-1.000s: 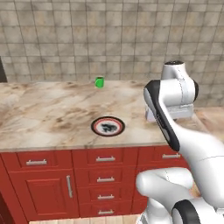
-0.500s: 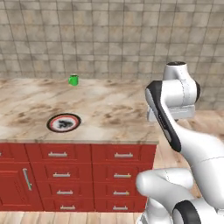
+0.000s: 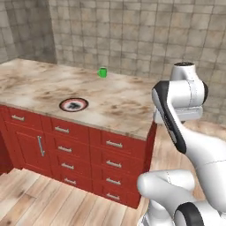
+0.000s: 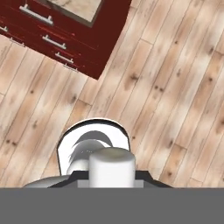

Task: Pick up the marshmallow and place it in the cup of hot chocolate on the dining counter.

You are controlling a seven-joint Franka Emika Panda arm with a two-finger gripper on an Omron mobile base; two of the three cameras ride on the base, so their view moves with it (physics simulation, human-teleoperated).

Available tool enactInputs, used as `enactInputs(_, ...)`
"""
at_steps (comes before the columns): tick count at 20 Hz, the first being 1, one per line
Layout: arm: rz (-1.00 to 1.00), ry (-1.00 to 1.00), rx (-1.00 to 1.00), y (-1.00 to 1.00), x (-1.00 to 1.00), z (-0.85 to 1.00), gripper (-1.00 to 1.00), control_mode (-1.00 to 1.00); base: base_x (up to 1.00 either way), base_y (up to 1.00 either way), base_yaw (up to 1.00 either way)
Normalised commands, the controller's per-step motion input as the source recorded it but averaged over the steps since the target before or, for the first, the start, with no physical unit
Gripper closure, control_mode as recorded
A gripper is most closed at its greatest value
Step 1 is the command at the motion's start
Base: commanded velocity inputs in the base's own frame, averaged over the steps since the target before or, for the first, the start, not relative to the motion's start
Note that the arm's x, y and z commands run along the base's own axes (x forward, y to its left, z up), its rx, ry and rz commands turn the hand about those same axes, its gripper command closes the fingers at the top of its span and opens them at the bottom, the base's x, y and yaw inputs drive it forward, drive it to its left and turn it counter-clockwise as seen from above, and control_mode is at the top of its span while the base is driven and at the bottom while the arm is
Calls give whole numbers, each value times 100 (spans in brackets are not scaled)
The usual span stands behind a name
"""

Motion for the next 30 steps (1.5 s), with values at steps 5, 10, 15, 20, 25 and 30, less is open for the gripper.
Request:
enactInputs(5, 0, 0, 0, 0, 0, 0, 100, 100, 0, -97, 61)
enactInputs(10, 0, 0, 0, 0, 0, 0, 100, 100, 0, -100, 59)
enactInputs(15, 0, 0, 0, 0, 0, 0, 100, 100, 0, -100, 51)
enactInputs(20, 0, 0, 0, 0, 0, 0, 100, 100, 1, -100, 50)
enactInputs(25, 0, 0, 0, 0, 0, 0, 100, 100, 7, -100, 42)
enactInputs(30, 0, 0, 0, 0, 0, 0, 100, 100, 9, -100, 37)
